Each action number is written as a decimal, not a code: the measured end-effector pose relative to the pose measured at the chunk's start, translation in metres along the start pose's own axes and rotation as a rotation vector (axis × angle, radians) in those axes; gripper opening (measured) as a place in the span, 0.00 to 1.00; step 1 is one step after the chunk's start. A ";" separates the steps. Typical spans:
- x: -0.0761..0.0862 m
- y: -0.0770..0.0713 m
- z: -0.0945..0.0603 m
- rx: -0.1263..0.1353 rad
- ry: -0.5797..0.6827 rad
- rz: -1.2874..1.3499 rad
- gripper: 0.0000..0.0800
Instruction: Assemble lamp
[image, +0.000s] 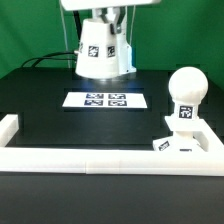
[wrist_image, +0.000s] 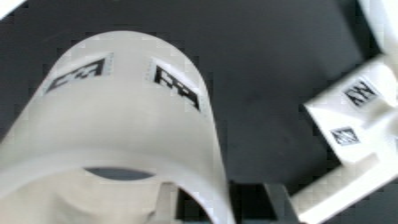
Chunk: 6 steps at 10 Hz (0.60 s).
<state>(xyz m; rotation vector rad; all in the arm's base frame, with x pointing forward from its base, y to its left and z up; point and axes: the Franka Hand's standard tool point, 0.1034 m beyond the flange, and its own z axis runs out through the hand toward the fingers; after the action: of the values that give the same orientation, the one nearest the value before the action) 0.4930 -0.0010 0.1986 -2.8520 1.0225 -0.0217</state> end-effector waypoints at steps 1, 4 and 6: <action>0.007 -0.021 -0.011 0.006 0.005 0.029 0.06; 0.040 -0.066 -0.027 0.019 0.020 0.097 0.06; 0.048 -0.074 -0.024 0.015 0.013 0.098 0.06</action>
Offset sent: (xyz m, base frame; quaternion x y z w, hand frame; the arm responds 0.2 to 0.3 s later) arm 0.0754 0.0166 0.0256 0.0075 -0.0173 0.0843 0.9963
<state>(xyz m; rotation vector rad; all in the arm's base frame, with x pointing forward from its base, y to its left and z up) 0.5760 0.0229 0.2296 -2.7887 1.1585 -0.0396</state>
